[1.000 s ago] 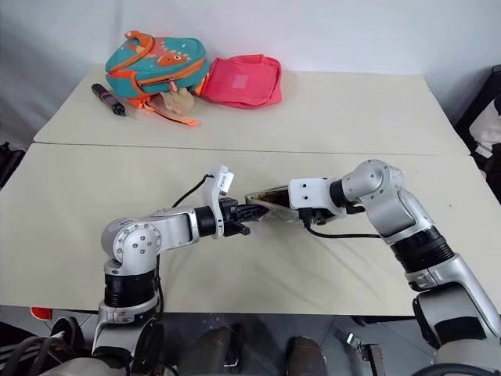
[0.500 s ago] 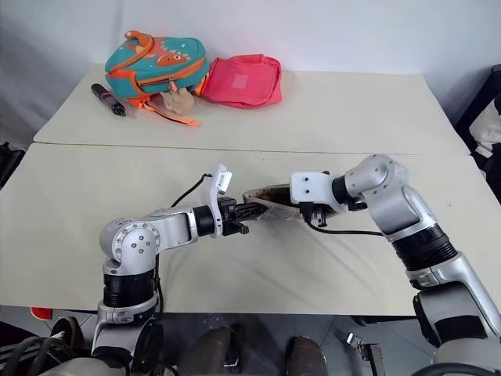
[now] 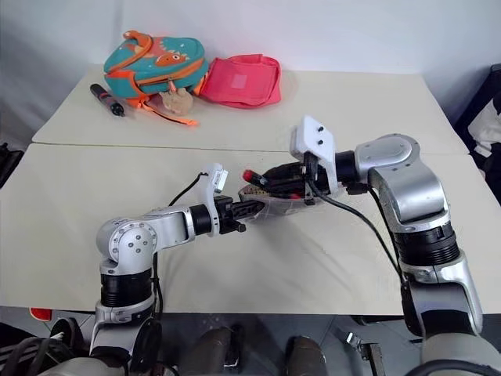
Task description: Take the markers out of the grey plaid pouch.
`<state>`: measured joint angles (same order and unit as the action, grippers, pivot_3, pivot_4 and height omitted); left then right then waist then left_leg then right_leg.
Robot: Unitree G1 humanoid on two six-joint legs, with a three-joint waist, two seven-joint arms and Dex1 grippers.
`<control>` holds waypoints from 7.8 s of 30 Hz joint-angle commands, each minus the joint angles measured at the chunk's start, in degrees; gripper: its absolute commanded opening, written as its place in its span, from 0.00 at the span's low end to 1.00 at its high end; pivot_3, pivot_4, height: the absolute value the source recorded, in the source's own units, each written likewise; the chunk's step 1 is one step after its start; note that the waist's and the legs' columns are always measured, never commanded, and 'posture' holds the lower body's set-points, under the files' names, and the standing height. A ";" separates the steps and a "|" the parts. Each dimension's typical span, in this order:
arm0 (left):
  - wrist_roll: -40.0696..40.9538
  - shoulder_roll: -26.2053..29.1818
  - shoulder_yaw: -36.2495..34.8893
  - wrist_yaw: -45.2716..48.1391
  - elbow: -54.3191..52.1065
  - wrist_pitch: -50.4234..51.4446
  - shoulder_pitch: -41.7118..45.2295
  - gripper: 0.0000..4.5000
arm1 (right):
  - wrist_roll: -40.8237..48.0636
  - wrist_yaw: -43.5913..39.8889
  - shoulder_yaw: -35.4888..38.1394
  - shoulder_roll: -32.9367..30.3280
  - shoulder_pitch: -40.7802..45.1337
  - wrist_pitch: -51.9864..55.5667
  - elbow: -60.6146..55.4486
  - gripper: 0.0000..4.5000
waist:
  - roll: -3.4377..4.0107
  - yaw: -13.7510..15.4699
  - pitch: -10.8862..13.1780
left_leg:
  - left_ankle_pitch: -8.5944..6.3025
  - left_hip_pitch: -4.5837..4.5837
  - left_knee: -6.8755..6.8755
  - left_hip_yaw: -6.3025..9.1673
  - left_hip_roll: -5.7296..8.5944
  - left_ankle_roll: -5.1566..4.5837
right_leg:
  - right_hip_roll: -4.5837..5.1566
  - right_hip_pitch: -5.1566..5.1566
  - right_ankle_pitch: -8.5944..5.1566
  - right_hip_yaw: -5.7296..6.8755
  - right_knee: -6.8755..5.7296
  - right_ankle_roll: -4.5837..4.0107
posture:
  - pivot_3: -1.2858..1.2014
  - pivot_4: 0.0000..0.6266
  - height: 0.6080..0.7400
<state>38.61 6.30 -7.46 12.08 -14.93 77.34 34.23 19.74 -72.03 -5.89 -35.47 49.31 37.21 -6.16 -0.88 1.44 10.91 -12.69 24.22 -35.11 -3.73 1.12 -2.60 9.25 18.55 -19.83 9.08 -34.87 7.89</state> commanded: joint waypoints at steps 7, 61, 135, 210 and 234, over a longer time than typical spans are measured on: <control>0.51 1.34 -0.51 0.31 -2.60 -0.09 -0.64 0.00 | 2.20 2.71 9.70 -11.17 5.34 -0.93 7.74 0.12 | -0.02 0.79 0.01 | -0.02 0.04 -0.01 0.01 0.09 -0.04 | 0.07 0.00 0.02 0.00 0.05 0.03 | 0.52 0.24 1.00; 0.07 1.59 1.26 0.78 -1.53 -1.89 -0.72 0.00 | -4.54 2.18 -2.14 -10.90 -3.34 -10.65 -1.50 0.00 | 0.56 0.71 0.41 | -0.02 0.04 -0.05 -0.07 0.02 -0.07 | -0.09 -0.11 0.16 -0.05 0.32 0.18 | 0.52 0.24 1.00; 0.63 1.16 0.94 0.48 -1.40 -1.16 -0.68 0.00 | -41.64 6.55 -20.27 0.45 0.64 -35.57 23.42 0.24 | 0.45 -0.31 0.35 | 0.07 -0.12 -0.08 -0.10 -0.05 -0.02 | -0.17 -0.12 0.18 -0.16 0.10 0.14 | 0.52 0.24 1.00; 0.50 0.16 0.66 0.65 -0.91 -0.90 -0.04 0.00 | -41.63 8.92 -21.15 2.01 3.61 -36.07 25.03 0.49 | 0.11 -1.06 0.14 | 0.06 -0.06 -0.02 -0.08 -0.10 0.06 | -0.23 -0.04 0.18 -0.17 0.13 0.10 | 0.52 0.24 1.00; 0.69 -0.25 0.44 0.55 -1.54 -0.45 -0.48 0.00 | -41.72 11.71 -20.01 5.36 2.91 -38.32 27.99 0.00 | 0.10 -1.67 0.13 | 0.05 -0.15 -0.03 -0.20 -0.48 0.29 | -0.67 0.00 0.22 -0.77 0.14 -0.11 | 0.52 0.24 1.00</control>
<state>37.91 6.71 -7.51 11.71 -14.88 76.92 33.41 -21.65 -60.39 -25.99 -30.02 52.87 -1.98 21.56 -0.77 -0.23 11.04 -12.65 24.07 -35.14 -3.92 0.64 -2.30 8.58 18.55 -19.62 8.25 -34.73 7.78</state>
